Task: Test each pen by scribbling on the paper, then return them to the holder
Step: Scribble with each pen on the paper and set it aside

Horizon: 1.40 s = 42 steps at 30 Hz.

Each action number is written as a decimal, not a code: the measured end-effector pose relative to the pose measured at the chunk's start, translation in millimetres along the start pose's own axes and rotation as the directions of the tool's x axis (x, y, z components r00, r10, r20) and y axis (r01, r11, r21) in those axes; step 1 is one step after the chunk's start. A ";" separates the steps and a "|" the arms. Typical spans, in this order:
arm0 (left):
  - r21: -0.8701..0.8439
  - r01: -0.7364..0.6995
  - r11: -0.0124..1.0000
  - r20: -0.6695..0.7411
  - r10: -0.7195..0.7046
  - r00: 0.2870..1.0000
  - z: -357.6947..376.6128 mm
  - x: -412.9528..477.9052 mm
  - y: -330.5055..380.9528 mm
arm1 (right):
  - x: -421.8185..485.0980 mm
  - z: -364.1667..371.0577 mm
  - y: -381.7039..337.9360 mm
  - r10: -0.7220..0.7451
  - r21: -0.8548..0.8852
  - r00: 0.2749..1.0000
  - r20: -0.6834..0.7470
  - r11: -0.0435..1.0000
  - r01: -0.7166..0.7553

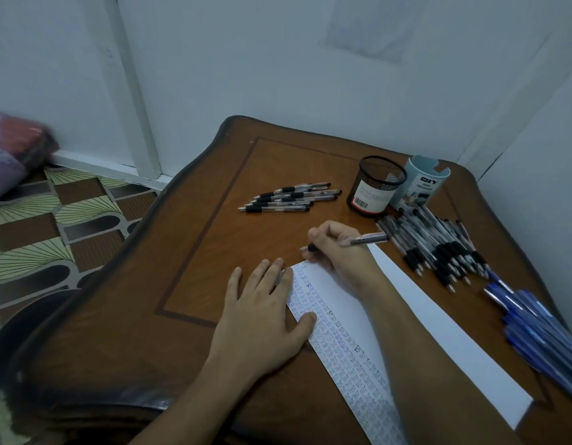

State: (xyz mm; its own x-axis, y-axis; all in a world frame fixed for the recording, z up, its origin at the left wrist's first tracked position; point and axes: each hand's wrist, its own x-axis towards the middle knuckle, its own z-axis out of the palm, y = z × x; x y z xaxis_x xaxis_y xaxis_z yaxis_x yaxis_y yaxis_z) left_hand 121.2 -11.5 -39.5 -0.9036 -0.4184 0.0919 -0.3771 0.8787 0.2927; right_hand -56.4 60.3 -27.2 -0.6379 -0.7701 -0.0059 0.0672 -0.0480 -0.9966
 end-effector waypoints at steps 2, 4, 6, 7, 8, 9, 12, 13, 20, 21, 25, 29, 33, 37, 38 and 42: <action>0.014 -0.002 1.000 0.005 0.002 1.000 0.0 -0.5 -0.2 | -1.1 1.9 3.6 -0.016 0.020 1.000 0.001 1.000 0.016; 0.012 0.000 1.000 0.004 0.000 1.000 -0.3 -0.1 -0.4 | -0.6 3.2 9.1 -0.048 -0.056 0.998 -0.044 0.997 0.046; 0.014 0.001 1.000 0.008 -0.001 1.000 0.0 0.2 -0.1 | 0.1 5.1 12.3 -0.081 -0.164 0.991 -0.109 0.985 0.062; 0.016 0.001 1.000 0.011 -0.001 1.000 -0.3 0.2 0.0 | 0.2 5.8 12.8 -0.095 -0.211 0.987 -0.126 0.975 0.066; 0.014 0.001 1.000 0.012 -0.001 1.000 -0.6 0.1 0.2 | -0.3 6.6 12.7 -0.104 -0.239 0.986 -0.132 0.969 0.070; 0.012 0.002 1.000 0.014 -0.002 1.000 -0.9 0.0 0.3 | -0.6 7.3 12.4 -0.103 -0.248 0.986 -0.133 0.966 0.068; 0.019 0.001 1.000 0.019 -0.002 1.000 -1.8 -0.3 0.7 | -1.9 5.7 12.6 -0.080 -0.224 0.991 -0.111 0.973 0.053; 0.022 0.001 1.000 0.020 -0.001 1.000 -1.9 -0.2 0.9 | -2.0 4.9 12.9 -0.080 -0.230 0.991 -0.105 0.972 0.054; 0.020 0.003 1.000 0.021 -0.003 1.000 -1.5 0.0 1.1 | -2.1 4.7 12.3 -0.111 -0.319 0.990 -0.084 0.945 0.079; 0.022 0.002 1.000 0.021 -0.003 1.000 -2.0 0.1 1.4 | -2.5 5.1 11.6 -0.116 -0.329 0.990 -0.083 0.941 0.083; 0.011 -0.002 1.000 0.009 0.002 1.000 -0.3 0.4 0.4 | -4.2 5.5 10.6 -0.121 -0.358 0.990 -0.079 0.930 0.085; 0.014 -0.008 1.000 -0.003 0.008 1.000 0.0 -0.7 0.3 | -3.2 3.8 10.0 -0.127 -0.311 0.987 -0.097 0.946 0.092; -0.012 -0.013 1.000 -0.024 0.012 1.000 0.2 -0.1 0.8 | -4.5 4.6 10.0 -0.136 -0.362 0.986 -0.091 0.927 0.095; -0.015 -0.018 1.000 -0.035 0.018 0.999 1.3 -0.4 -0.3 | -4.5 4.3 10.1 -0.164 -0.339 0.978 -0.132 0.934 0.111; -0.011 -0.020 1.000 -0.032 0.019 0.999 1.1 -0.2 -0.2 | -4.4 4.6 10.2 -0.163 -0.338 0.978 -0.130 0.934 0.111; -0.014 -0.017 1.000 -0.033 0.016 0.999 0.5 0.0 0.3 | -4.8 5.1 11.2 -0.144 -0.312 0.984 -0.107 0.944 0.104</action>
State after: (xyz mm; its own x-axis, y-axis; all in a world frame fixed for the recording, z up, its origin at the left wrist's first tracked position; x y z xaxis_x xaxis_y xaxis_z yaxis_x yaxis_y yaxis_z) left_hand 120.9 -11.1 -40.0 -0.9024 -0.4116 0.1279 -0.3593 0.8823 0.3040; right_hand -48.7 60.2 -37.9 -0.7191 -0.6829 0.1287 -0.2422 0.0727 -0.9675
